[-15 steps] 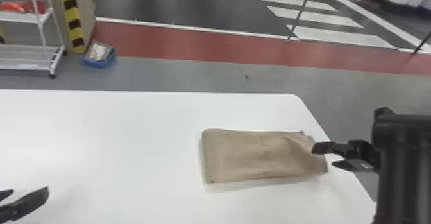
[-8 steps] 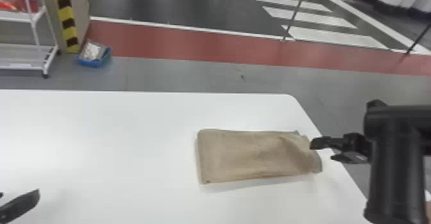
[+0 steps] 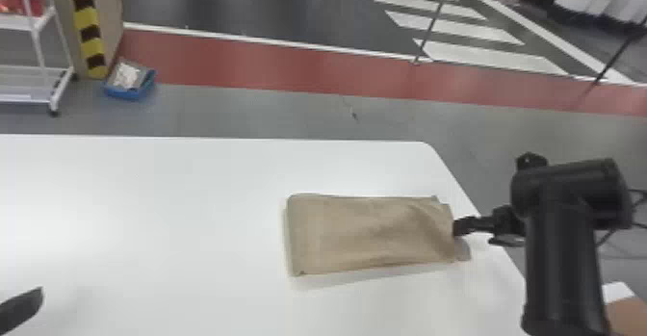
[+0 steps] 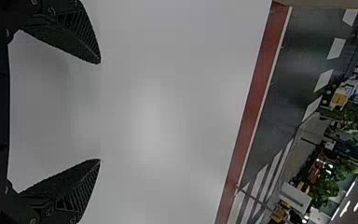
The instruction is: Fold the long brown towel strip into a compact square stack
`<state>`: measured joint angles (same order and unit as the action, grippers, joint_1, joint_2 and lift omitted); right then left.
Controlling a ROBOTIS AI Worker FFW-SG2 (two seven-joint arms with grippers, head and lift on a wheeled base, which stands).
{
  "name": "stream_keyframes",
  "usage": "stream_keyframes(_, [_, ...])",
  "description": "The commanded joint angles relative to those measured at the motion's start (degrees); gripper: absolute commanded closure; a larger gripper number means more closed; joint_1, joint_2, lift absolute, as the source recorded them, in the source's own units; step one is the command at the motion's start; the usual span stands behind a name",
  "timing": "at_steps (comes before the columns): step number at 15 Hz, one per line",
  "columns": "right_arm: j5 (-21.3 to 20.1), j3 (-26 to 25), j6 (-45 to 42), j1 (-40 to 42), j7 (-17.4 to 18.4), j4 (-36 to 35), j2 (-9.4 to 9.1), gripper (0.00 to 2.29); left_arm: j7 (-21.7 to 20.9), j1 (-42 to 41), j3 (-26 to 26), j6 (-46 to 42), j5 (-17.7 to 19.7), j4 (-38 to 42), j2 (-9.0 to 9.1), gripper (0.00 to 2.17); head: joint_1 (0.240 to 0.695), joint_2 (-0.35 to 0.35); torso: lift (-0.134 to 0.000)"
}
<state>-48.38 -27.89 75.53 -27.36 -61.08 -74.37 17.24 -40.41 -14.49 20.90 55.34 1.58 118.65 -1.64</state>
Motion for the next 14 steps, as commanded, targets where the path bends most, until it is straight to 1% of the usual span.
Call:
stream_keyframes(1, [0.0, -0.7, 0.0, -0.3, 0.0, 0.1, -0.10, 0.17, -0.2, 0.0, 0.3, 0.0, 0.0, 0.1, -0.03, 0.14, 0.695, -0.326, -0.124])
stream_keyframes(2, [0.3, -0.9, 0.5, -0.3, 0.1, -0.7, -0.10, 0.17, -0.2, 0.0, 0.4, 0.0, 0.0, 0.0, -0.03, 0.14, 0.695, -0.325, -0.124])
stream_keyframes(4, [2.9, -3.0, 0.2, -0.3, 0.9, -3.8, -0.62, 0.19, -0.2, 0.0, 0.3, 0.0, 0.0, 0.0, -0.03, 0.14, 0.695, -0.325, -0.124])
stream_keyframes(5, [4.1, -3.3, -0.2, -0.2, 1.6, -3.9, -0.80, 0.20, -0.1, -0.1, 0.2, 0.0, 0.0, 0.0, -0.03, 0.14, 0.695, -0.326, -0.124])
stream_keyframes(6, [5.8, -4.2, -2.3, 0.0, 3.0, -4.1, -1.42, 0.22, -0.1, 0.0, 0.0, 0.0, 0.0, 0.0, -0.03, 0.14, 0.695, -0.325, -0.124])
stream_keyframes(8, [8.2, -4.8, -6.3, 0.1, 5.4, -4.0, -2.03, 0.37, -0.1, -0.1, -0.1, 0.0, -0.2, 0.0, -0.03, 0.14, 0.695, -0.324, -0.124])
stream_keyframes(9, [8.6, -5.2, -8.2, 0.1, 6.4, -3.3, -2.73, 0.41, -0.1, 0.0, -0.1, 0.0, -0.3, 0.0, -0.03, 0.14, 0.695, -0.321, -0.124])
stream_keyframes(10, [8.6, -5.2, -10.0, 0.2, 6.9, -2.9, -3.26, 0.53, -0.1, -0.1, -0.1, 0.0, -0.4, 0.0, -0.03, 0.14, 0.695, -0.320, -0.124])
stream_keyframes(11, [9.0, -5.3, -10.7, 0.2, 7.8, -2.7, -3.88, 0.59, -0.1, -0.1, -0.1, 0.0, -0.4, 0.0, -0.03, 0.14, 0.695, -0.317, -0.124])
stream_keyframes(12, [9.7, -5.4, -11.8, 0.3, 8.3, -2.7, -4.23, 0.59, -0.1, -0.1, -0.1, 0.0, -0.4, 0.0, -0.03, 0.14, 0.695, -0.312, -0.124])
stream_keyframes(14, [9.8, -5.0, -12.3, 0.3, 9.2, -2.0, -4.58, 0.59, -0.1, -0.2, 0.0, 0.0, -0.4, -0.1, -0.03, 0.14, 0.695, -0.298, -0.124])
